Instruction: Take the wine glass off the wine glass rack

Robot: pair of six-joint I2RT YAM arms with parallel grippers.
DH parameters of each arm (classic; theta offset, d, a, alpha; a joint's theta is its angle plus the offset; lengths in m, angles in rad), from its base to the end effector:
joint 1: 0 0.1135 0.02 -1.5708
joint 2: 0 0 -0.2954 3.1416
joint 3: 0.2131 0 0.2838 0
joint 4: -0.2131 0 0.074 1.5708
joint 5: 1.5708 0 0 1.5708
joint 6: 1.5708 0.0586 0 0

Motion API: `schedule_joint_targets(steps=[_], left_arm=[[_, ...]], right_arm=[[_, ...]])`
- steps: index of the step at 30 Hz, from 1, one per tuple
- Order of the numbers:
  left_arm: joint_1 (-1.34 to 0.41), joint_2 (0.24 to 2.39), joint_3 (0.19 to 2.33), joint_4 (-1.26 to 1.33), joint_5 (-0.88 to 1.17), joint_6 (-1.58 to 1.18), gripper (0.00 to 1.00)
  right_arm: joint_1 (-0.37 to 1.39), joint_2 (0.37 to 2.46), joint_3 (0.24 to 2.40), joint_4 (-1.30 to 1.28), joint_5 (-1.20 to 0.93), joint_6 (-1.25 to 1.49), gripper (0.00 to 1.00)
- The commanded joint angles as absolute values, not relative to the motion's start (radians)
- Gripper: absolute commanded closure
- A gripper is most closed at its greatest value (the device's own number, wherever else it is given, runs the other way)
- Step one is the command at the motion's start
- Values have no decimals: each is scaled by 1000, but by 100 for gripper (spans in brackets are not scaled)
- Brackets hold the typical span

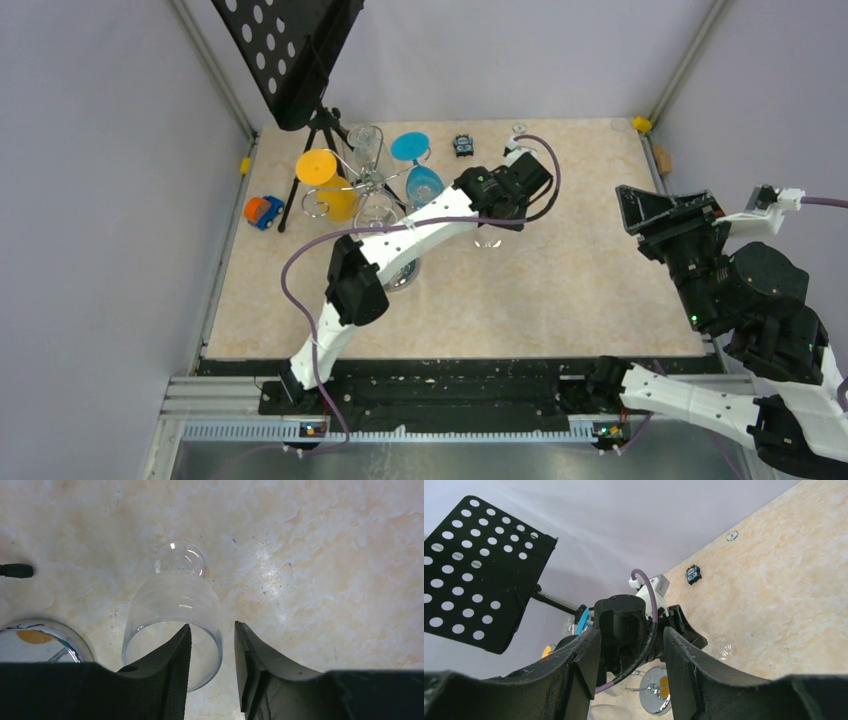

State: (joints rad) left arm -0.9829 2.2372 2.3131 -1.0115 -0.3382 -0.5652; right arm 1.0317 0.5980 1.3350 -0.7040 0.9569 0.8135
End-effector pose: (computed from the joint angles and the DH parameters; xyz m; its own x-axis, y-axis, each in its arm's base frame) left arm 0.3220 -0.4480 0.3225 -0.7390 0.1977 -0.6441 0.3316 0.9389 -0.0922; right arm 0.0661 0.0171 0.5142 -0.0428 0.7438 -0.6670 -0.0638 0.6642 0.7448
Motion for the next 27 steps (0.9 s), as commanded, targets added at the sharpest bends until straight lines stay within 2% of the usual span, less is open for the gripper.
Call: schedule_joint_targets(steps=[1, 13, 22, 24, 27], left_arm=[[-983, 2178, 2330, -968, -387, -546, 57], [-984, 2005, 2354, -940, -364, -505, 44], [-985, 1857, 2339, -895, -278, -492, 40], [-985, 1817, 2328, -887, -259, -495, 39], [-984, 1729, 2299, -872, -246, -493, 36]], right_arm=[[1037, 607, 1330, -691, 948, 816, 50], [1038, 615, 1325, -675, 938, 814, 48], [1037, 620, 1308, -647, 889, 812, 46], [1037, 620, 1298, -613, 849, 783, 42], [1037, 620, 1274, -539, 760, 718, 30]])
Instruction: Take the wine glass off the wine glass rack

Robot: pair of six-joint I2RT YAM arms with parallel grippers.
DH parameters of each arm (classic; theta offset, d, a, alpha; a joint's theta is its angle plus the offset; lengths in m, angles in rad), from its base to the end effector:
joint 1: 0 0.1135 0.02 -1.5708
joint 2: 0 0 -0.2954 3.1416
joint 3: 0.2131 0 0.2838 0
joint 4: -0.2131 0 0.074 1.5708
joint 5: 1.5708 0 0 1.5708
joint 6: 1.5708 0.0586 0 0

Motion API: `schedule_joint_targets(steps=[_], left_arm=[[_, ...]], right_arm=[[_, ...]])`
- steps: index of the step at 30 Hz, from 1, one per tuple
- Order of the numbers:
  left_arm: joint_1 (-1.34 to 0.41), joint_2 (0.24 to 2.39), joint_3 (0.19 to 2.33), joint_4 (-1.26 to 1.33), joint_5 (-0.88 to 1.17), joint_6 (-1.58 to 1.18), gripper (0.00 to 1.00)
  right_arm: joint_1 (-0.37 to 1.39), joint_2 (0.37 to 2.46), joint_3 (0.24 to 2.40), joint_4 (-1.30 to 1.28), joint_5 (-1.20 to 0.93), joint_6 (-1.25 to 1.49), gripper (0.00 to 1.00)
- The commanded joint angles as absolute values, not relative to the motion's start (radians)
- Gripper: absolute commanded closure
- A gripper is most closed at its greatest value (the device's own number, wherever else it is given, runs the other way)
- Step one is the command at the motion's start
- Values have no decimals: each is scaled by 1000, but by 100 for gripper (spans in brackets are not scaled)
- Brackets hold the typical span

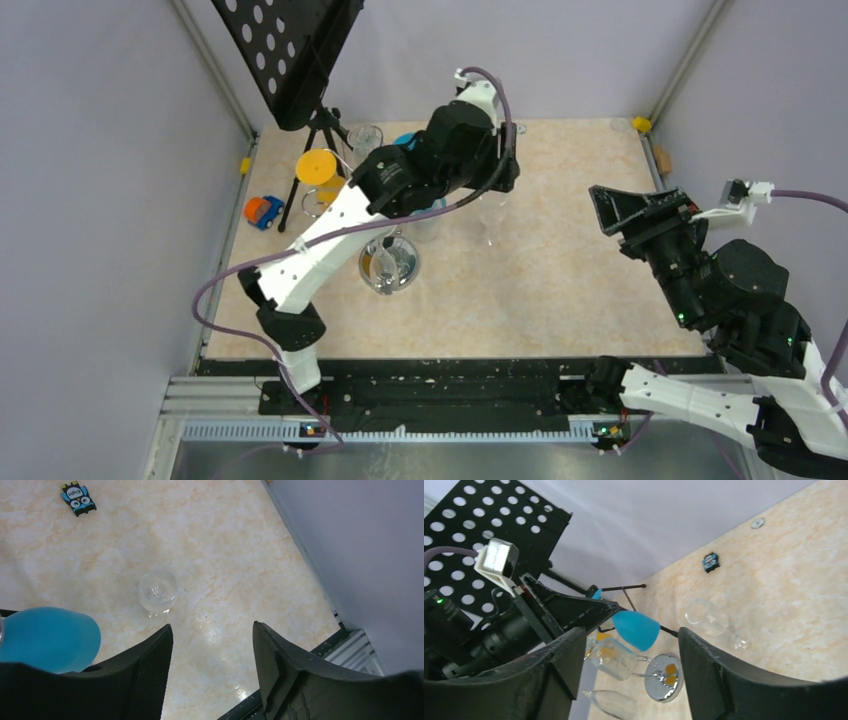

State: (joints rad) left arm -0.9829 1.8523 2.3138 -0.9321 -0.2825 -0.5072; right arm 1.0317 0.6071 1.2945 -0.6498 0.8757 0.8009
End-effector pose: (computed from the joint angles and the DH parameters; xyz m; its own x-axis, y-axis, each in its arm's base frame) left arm 0.2575 -0.3569 0.5155 -0.5410 -0.0293 -0.8405 0.4559 0.8295 -0.3224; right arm 0.0721 0.0328 0.5086 -0.0983 0.7314 -0.6748 -0.1222 0.6641 0.7376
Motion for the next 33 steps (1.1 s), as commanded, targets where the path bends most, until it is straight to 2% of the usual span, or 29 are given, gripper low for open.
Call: schedule_joint_targets(steps=[1, 3, 6, 12, 14, 22, 33], left_arm=[[-985, 1698, 2284, -868, -253, -489, 35], [-984, 1630, 2235, -861, -281, -478, 32], [-983, 1507, 2117, -822, -335, -443, 28], [-983, 1301, 1932, -804, -497, -410, 11], [-983, 1257, 1906, -829, -544, -407, 8], [-983, 1113, 1882, -965, -730, -442, 5], [-983, 959, 1798, -998, -738, -468, 5]], right_arm=[[1037, 623, 1267, -517, 724, 713, 26], [1037, 645, 1262, -490, 657, 722, 22], [1037, 686, 1260, -464, 559, 799, 22], [1038, 821, 1261, -383, 385, 968, 29], [1038, 873, 1265, -375, 352, 1030, 30], [1039, 1091, 1232, -199, 144, 1225, 33], [1047, 1260, 1238, -52, 142, 1345, 39]])
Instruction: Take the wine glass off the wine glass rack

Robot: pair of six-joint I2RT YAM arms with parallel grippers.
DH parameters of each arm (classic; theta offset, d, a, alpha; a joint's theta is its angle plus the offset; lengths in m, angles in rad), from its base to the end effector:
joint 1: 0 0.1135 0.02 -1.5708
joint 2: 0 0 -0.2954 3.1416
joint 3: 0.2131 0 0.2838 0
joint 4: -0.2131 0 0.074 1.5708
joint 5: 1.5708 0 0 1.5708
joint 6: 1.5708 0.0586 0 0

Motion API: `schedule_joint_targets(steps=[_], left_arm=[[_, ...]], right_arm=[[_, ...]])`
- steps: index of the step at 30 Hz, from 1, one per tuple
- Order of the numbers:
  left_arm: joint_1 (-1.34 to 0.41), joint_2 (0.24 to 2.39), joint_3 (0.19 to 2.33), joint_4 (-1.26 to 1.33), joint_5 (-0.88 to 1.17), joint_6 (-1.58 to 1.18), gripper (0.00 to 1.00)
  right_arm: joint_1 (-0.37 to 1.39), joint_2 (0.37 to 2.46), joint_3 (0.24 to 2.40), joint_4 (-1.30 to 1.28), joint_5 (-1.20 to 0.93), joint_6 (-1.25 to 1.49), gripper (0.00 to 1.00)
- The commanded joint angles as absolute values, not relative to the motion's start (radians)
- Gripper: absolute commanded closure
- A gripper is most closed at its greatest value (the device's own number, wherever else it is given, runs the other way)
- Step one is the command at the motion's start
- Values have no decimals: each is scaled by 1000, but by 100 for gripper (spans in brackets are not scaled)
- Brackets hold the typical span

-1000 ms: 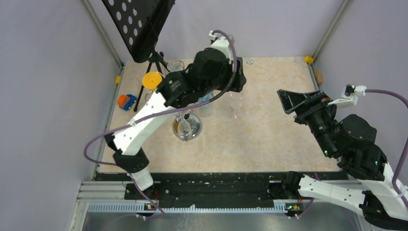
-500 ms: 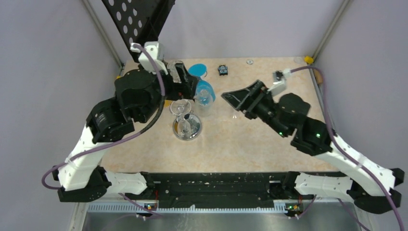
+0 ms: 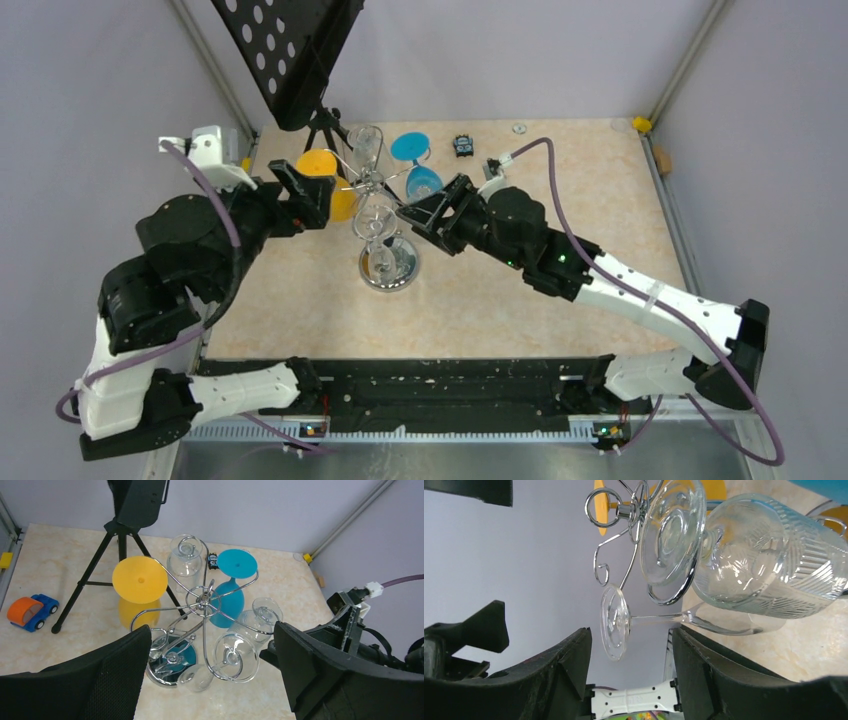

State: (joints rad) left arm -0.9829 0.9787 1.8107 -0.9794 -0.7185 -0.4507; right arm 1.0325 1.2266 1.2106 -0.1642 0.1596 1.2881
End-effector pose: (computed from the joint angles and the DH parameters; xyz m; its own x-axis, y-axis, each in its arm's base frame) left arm 0.0955 -0.0738 0.5867 -0.1889 -0.3079 -0.9325 0.2033 0.9167 -0.3438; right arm 0.1763 0.2771 0.4235 -0.7627 0.5721 -0.3018 -0.1259 0.3264 0.9368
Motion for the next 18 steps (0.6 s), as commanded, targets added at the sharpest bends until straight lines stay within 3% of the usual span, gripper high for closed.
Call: schedule_joint_targets(steps=[1, 3, 11, 18], left_arm=[[-983, 953, 1798, -1005, -733, -471, 6], [-983, 942, 1794, -1017, -726, -478, 6], [-983, 909, 1773, -1030, -695, -480, 6], [-983, 896, 1785, -1041, -680, -456, 6]], right_arm=[[1047, 1276, 1246, -52, 140, 1352, 40], [1054, 1305, 1265, -55, 139, 1360, 41], [1083, 1358, 1270, -9, 181, 1385, 63], [1107, 1360, 1308, 2, 256, 1355, 93]])
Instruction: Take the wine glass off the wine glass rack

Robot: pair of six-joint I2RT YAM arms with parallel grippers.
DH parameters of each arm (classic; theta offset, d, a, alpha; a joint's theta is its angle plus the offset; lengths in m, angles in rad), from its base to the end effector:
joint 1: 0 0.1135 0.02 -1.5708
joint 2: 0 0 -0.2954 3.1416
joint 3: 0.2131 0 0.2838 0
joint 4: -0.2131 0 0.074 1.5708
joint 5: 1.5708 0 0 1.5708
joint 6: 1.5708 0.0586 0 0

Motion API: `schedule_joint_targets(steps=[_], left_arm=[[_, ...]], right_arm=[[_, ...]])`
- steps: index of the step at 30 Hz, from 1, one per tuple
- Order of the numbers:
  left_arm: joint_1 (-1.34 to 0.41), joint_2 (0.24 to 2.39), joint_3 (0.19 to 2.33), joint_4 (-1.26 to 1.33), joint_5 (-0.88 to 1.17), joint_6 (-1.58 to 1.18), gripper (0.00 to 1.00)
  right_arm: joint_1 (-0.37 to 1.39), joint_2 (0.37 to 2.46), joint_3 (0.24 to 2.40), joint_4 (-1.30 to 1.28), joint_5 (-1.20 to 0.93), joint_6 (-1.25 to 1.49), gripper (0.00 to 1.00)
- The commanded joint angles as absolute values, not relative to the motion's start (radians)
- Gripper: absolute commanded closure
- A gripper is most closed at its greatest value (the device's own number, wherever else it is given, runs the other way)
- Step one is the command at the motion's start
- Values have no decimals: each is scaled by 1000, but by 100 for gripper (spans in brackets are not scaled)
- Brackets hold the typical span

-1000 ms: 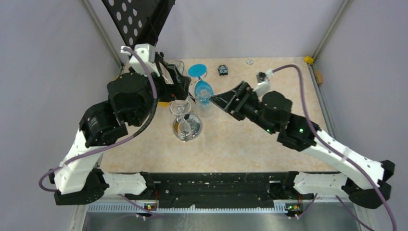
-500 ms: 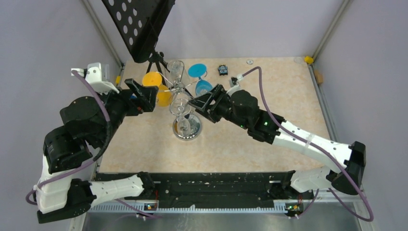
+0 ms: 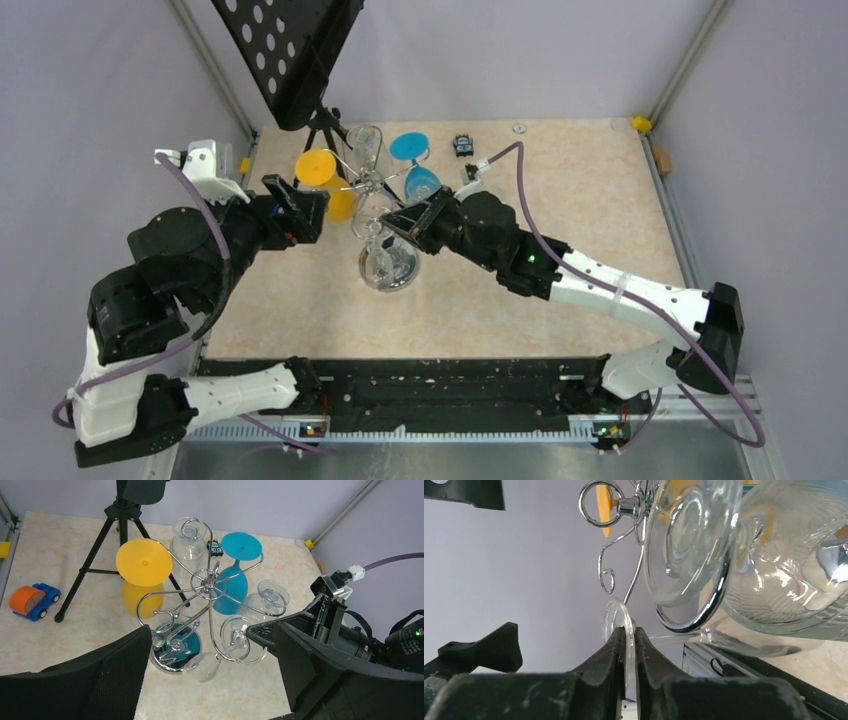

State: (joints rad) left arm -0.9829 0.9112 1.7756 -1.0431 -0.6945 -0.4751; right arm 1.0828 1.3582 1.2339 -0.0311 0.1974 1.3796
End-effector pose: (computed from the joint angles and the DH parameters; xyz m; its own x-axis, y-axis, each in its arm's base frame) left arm 0.0814 -0.0545 0.5757 -0.2203 -0.3031 -0.9271 0.2129 0.9126 -0.3490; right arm 0.1837 0.3216 0.4071 -0.7749 0.5934 -0.2175 -0.0761 0.2541 0.9642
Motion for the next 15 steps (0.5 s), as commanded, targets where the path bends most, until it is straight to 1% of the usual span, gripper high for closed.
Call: schedule_joint_targets(steps=[1, 3, 9, 15], left_arm=[[-983, 895, 1786, -1042, -677, -452, 6], [-983, 892, 1784, -1044, -674, -447, 6], [-983, 896, 1789, -1056, -651, -444, 6], [-983, 903, 1786, -1056, -653, -455, 6]], right_arm=[[1110, 1361, 1317, 2, 264, 1340, 96], [1114, 1367, 1339, -33, 275, 1312, 100], [1138, 1372, 1368, -33, 313, 1258, 100], [1147, 1363, 1393, -22, 284, 1255, 100]])
